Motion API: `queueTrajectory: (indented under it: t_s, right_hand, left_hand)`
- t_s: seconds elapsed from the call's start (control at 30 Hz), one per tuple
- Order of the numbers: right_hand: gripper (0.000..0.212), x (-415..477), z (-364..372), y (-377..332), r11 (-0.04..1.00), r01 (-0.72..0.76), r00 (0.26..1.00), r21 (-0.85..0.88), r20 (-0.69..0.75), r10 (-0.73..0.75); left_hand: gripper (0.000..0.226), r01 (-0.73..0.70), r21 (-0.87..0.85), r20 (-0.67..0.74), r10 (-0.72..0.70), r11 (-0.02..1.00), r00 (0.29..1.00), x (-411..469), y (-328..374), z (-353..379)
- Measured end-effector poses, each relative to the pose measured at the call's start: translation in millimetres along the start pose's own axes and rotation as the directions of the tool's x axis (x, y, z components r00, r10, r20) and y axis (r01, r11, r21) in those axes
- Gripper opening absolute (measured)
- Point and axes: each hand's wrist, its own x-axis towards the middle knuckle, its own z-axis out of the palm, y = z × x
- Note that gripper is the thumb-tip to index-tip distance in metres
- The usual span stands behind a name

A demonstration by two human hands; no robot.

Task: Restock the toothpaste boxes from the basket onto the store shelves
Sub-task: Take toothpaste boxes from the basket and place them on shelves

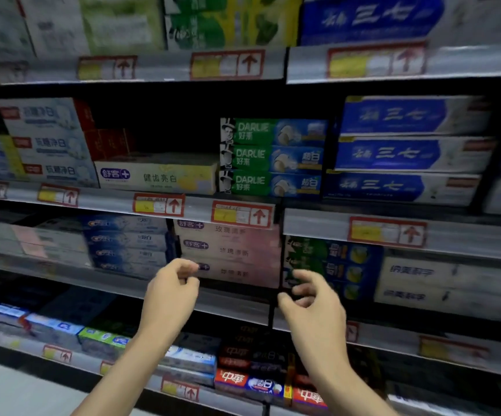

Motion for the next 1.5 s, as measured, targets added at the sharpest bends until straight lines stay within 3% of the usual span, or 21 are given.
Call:
queueTrajectory:
  t_s: [0.1, 0.2, 0.3, 0.43, 0.67, 0.8, 1.13, 1.2, 1.27, 1.3, 1.37, 1.43, 1.5]
  right_hand:
    - [0.03, -20.4, -36.7, -8.0, 1.0, 0.015, 0.995, -0.008, 0.096, -0.014]
    - [0.024, -40.6, -79.2, -22.1, 0.999, 0.05, 0.983, 0.014, 0.175, -0.051]
    - [0.02, -59.1, -118.4, -35.7, 0.996, 0.082, 0.961, 0.034, 0.261, -0.089]
    - [0.018, -80.3, -156.3, -46.9, 0.988, 0.129, 0.937, 0.085, 0.315, -0.149]
    - [0.016, -104.9, -194.2, -33.1, 0.982, 0.173, 0.918, 0.071, 0.35, -0.187]
    - [0.017, -110.3, -192.3, -2.3, 0.982, 0.189, 0.907, -0.03, 0.387, -0.163]
    - [0.019, -118.7, -176.2, 83.0, 0.94, 0.224, 0.866, -0.257, 0.494, -0.071]
    - [0.024, -127.9, -172.0, 108.7, 0.852, 0.342, 0.818, -0.396, 0.572, -0.063]
    - [0.034, -140.7, -168.2, 142.0, 0.67, 0.526, 0.711, -0.523, 0.703, -0.009]
    - [0.037, -148.2, -168.5, 158.5, 0.568, 0.61, 0.645, -0.552, 0.763, 0.049]
    - [0.042, -160.4, -174.8, 185.9, 0.383, 0.741, 0.524, -0.552, 0.832, 0.184]
    - [0.045, -168.4, -185.4, 198.7, 0.237, 0.811, 0.456, -0.535, 0.832, 0.316]
    - [0.039, -173.1, -195.0, 202.8, 0.133, 0.843, 0.433, -0.522, 0.804, 0.408]
  left_hand:
    - [0.027, -0.037, -0.019, 0.024, 0.037, 0.999, 0.999, -37.6, 19.6, -5.4]
    - [0.029, -0.053, -0.18, 0.036, 0.061, 0.982, 0.998, -86.1, 40.8, -12.8]
    - [0.023, -0.007, -0.342, 0.044, 0.023, 0.94, 0.999, -133.2, 61.1, -24.6]
    - [0.022, 0.052, -0.424, 0.074, -0.022, 0.904, 0.997, -178.4, 78.0, -37.2]
    - [0.022, 0.008, -0.334, 0.146, 0.043, 0.943, 0.988, -218.0, 79.1, -40.8]
    - [0.022, -0.023, -0.29, 0.189, 0.081, 0.957, 0.979, -229.1, 60.8, -33.6]
    - [0.029, 0.177, -0.117, 0.395, -0.118, 0.977, 0.911, -246.2, 4.2, 11.4]
    - [0.028, 0.249, -0.047, 0.437, -0.204, 0.967, 0.876, -249.2, -10.1, 24.5]
    - [0.026, 0.3, 0.055, 0.527, -0.283, 0.952, 0.801, -255.8, -26.2, 39.6]
    - [0.023, 0.286, 0.136, 0.59, -0.31, 0.948, 0.745, -260.2, -37.9, 47.4]
    - [0.012, 0.096, 0.4, 0.683, -0.367, 0.911, 0.632, -267.4, -63.1, 58.2]
    - [0.03, -0.182, 0.691, 0.662, -0.51, 0.7, 0.55, -273.5, -86.7, 60.9]
    - [0.043, -0.279, 0.83, 0.553, -0.649, 0.483, 0.522, -274.0, -101.2, 58.7]
